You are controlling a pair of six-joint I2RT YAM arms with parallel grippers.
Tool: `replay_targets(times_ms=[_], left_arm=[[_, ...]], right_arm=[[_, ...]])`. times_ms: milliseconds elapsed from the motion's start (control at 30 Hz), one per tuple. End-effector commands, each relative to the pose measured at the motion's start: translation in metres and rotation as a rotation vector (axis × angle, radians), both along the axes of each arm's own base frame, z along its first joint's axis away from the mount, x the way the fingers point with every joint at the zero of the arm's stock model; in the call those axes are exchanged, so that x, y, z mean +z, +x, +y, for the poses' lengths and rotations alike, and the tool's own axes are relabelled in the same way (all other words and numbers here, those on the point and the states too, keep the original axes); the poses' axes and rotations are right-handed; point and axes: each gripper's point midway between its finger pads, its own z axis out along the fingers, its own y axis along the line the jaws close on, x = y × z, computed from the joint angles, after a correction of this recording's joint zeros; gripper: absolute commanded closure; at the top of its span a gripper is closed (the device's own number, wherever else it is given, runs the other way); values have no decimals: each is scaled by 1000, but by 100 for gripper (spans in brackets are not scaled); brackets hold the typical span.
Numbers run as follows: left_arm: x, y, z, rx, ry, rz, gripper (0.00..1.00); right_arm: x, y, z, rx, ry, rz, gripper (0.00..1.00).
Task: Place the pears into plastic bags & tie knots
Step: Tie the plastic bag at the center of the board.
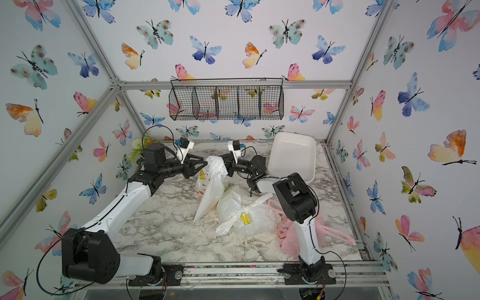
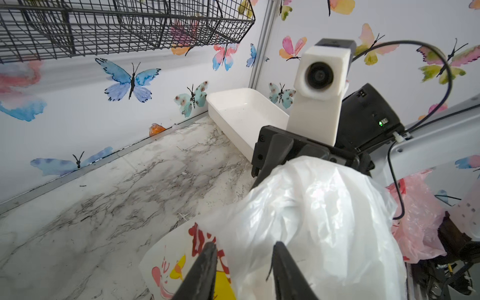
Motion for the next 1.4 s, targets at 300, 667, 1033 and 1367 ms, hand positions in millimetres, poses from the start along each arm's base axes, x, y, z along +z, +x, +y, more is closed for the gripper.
replay_targets(times_ms=[300, 667, 1033, 1367], left_arm=[[26, -20, -18, -121, -6, -96, 68], [-8, -10, -21, -146, 35, -8, 62], [-18, -6, -21, -141, 47, -2, 50], [1, -4, -21, -123, 26, -51, 86]], right_arm=[[-4, -2, 6, 39, -17, 16, 87], [3, -4, 6, 52, -15, 12, 85], [8, -10, 7, 127, 4, 28, 84], [-3, -10, 8, 126, -23, 61, 84]])
